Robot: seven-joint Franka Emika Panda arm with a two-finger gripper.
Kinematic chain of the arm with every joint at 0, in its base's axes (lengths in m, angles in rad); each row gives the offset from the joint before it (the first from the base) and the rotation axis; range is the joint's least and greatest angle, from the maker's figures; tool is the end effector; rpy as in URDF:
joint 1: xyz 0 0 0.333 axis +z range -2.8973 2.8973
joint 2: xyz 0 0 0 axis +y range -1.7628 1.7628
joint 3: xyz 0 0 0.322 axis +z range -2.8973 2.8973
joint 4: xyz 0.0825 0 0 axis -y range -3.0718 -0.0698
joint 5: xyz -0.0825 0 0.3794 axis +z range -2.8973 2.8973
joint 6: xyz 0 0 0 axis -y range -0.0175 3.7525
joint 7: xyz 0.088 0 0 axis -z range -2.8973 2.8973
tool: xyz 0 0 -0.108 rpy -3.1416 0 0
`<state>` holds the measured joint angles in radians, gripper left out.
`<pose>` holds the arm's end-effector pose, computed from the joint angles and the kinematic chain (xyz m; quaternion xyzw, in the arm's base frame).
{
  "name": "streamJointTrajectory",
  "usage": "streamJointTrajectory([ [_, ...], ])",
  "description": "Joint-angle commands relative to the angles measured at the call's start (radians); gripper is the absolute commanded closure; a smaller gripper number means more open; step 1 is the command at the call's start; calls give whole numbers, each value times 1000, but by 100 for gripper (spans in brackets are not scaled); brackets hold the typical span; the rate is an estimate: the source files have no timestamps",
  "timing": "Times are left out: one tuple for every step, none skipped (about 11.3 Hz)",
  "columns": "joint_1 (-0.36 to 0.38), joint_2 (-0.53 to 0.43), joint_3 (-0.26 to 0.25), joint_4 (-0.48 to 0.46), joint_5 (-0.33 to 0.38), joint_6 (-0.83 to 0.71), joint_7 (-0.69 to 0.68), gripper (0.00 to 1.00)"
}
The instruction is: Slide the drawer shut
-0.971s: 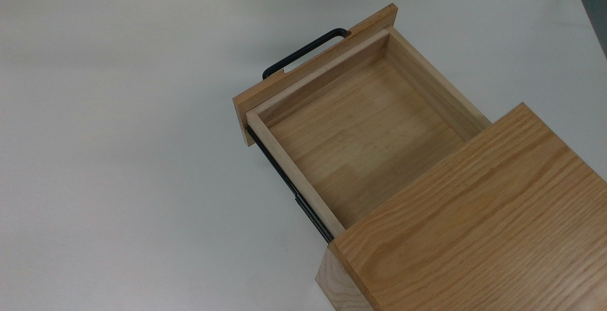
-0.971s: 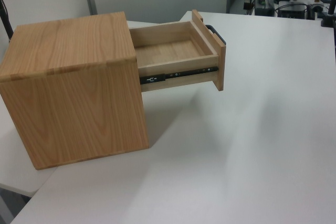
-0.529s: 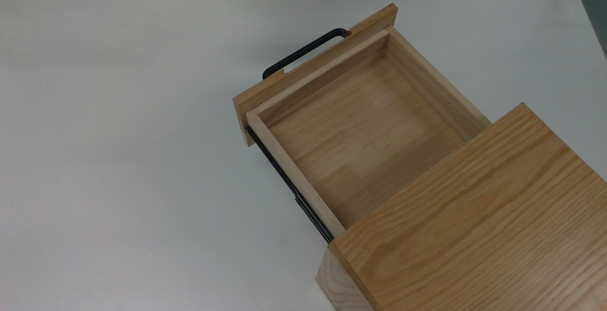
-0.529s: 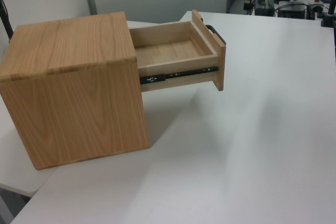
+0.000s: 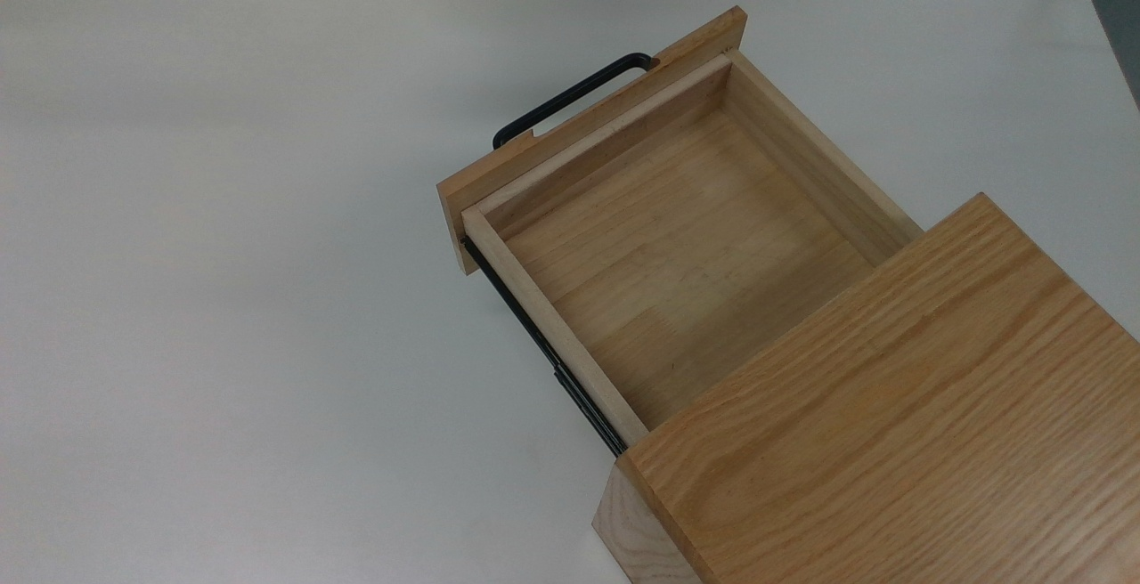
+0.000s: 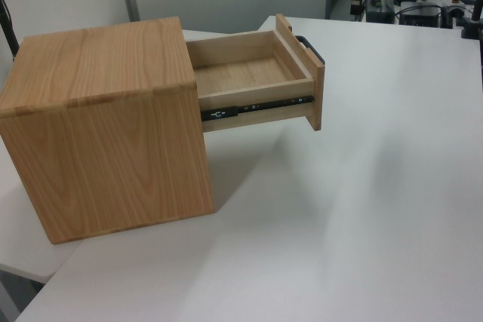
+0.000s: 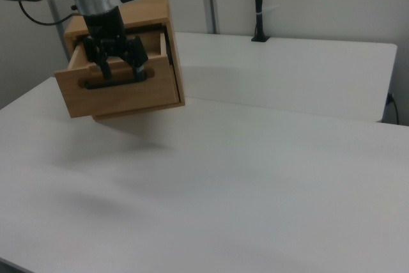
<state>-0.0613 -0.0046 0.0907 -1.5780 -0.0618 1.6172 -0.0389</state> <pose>0.5532 0.0100 0.6330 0.9987 0.0349 0.0217 0.0312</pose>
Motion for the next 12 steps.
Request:
streamJointTrajectory([
  [21,0,-20,-37,-13,6,-327,0],
  [23,12,-13,-42,-22,7,-344,2],
  [38,18,-8,-46,-32,13,-325,16],
  [56,34,-8,-46,-32,18,-276,34],
  [73,49,-8,-46,-32,23,-227,55],
  [84,60,-8,-43,-29,50,-204,78],
  [103,72,-6,-43,-24,84,-153,82],
  [119,98,-5,-39,-23,125,-106,83],
  [133,115,-5,-39,-21,175,-75,91],
  [152,133,-2,-36,-24,215,-41,92],
  [172,155,0,-21,-33,255,0,93],
  [193,176,0,-13,-38,300,40,95],
])
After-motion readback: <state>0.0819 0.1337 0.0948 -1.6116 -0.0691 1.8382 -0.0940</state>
